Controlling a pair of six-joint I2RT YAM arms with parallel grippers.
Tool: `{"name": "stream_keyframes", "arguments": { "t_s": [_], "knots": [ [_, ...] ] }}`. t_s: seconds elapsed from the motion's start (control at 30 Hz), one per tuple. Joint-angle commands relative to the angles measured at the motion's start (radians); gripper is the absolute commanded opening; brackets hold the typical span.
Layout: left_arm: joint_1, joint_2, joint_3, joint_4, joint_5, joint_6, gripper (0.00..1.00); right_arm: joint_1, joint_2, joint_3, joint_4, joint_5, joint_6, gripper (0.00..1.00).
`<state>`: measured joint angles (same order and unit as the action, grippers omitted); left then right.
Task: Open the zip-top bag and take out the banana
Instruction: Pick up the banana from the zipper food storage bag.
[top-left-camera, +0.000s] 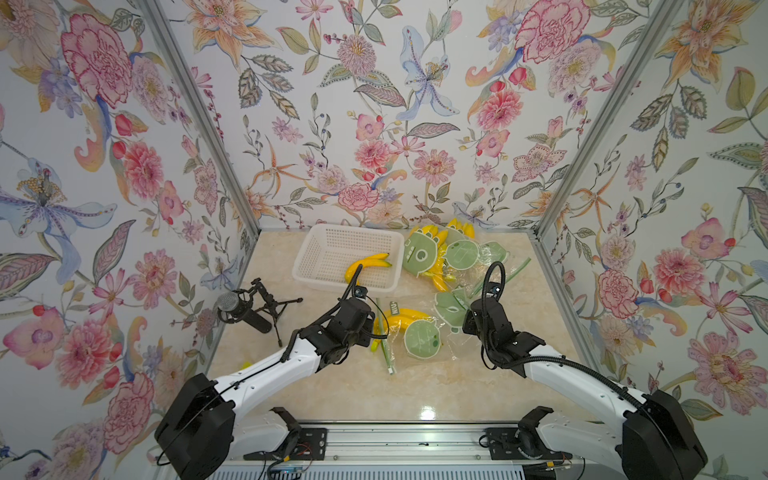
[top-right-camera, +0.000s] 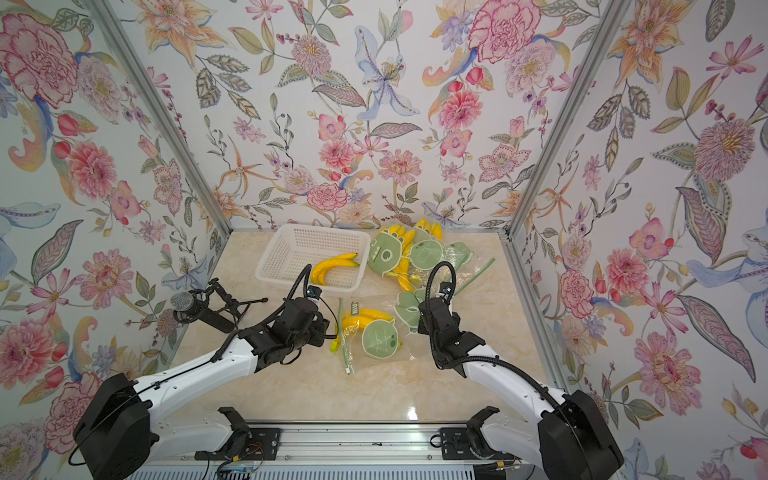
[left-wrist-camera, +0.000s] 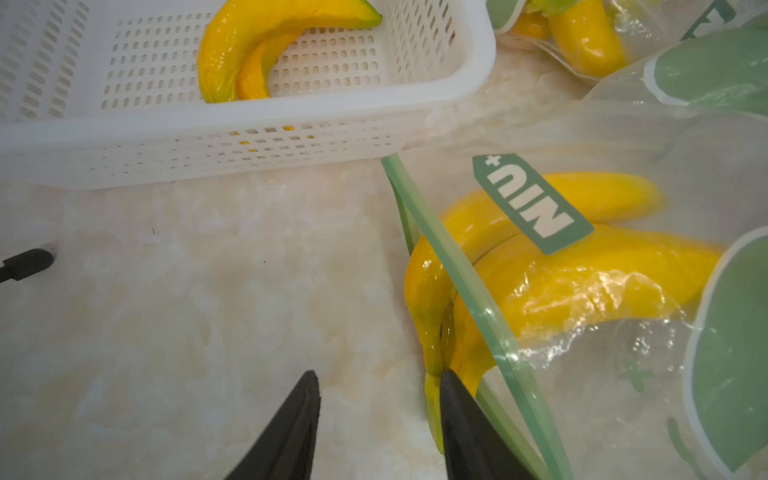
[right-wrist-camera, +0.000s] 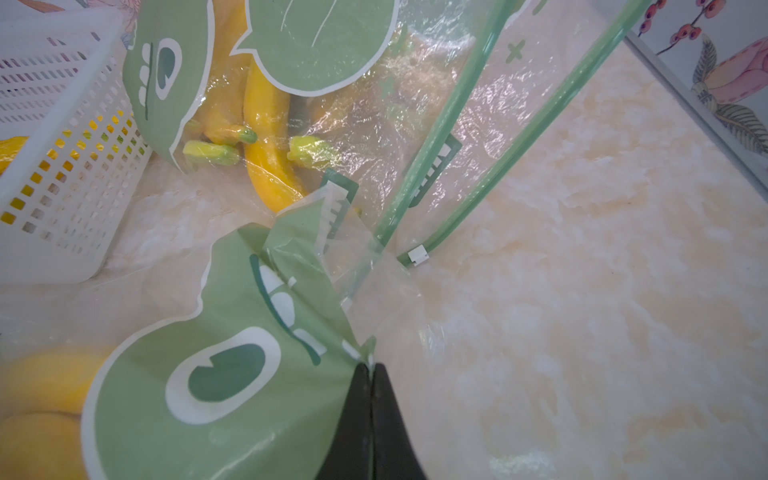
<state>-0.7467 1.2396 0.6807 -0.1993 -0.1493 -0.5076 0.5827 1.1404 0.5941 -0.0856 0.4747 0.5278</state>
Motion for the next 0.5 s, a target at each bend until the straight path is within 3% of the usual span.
{"name": "stream_keyframes", "arguments": {
  "t_s": [0.0,0.27,0.47],
  "knots": [
    [-0.041,-0.029,-0.070,0.146,0.038,0.026,0.53,0.003,-0.003,0.019,0.000,-0.010,-0.013,0.00],
    [-0.056,0.045,-0.155,0.236,0.064,0.019,0.57,0.003,-0.004,0.019,0.001,-0.012,-0.012,0.00],
    [-0.056,0.138,-0.135,0.275,0.065,0.027,0.51,0.005,-0.001,0.020,0.000,-0.012,-0.009,0.00]
  ]
}}
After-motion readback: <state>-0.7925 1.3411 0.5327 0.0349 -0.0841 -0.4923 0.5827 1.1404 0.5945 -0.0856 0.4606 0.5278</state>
